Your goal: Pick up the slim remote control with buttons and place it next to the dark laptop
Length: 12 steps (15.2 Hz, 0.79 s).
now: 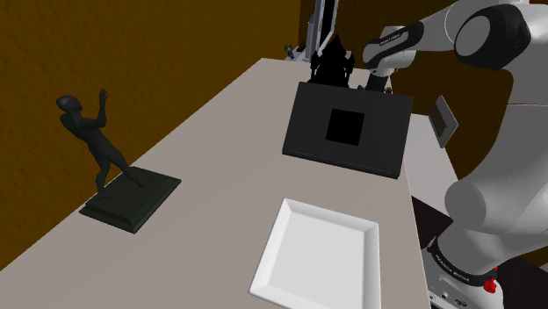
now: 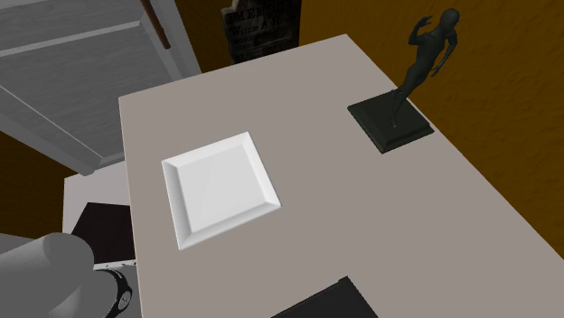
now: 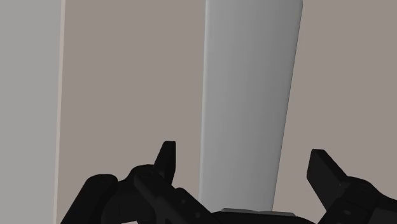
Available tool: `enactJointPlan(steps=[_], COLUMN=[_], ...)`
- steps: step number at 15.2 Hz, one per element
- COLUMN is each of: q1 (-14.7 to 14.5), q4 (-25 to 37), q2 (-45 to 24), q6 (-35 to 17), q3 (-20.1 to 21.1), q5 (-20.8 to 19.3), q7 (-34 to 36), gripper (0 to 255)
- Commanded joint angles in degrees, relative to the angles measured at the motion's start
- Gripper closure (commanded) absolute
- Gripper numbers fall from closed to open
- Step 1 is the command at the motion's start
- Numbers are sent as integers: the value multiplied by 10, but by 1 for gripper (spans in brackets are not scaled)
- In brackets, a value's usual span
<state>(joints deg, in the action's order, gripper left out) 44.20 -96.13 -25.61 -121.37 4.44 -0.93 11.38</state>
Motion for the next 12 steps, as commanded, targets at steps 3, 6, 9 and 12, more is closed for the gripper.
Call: enactJointPlan(steps=[3, 6, 9, 12], q1=[1, 1, 1, 1], q4=[27, 35, 35, 35], q2=[22, 27, 27, 27], q6=[49, 62, 62, 62], q3=[1, 1, 1, 1], q5=[2, 2, 2, 2], q7=[-1, -1, -1, -1], gripper=[0, 0, 0, 0])
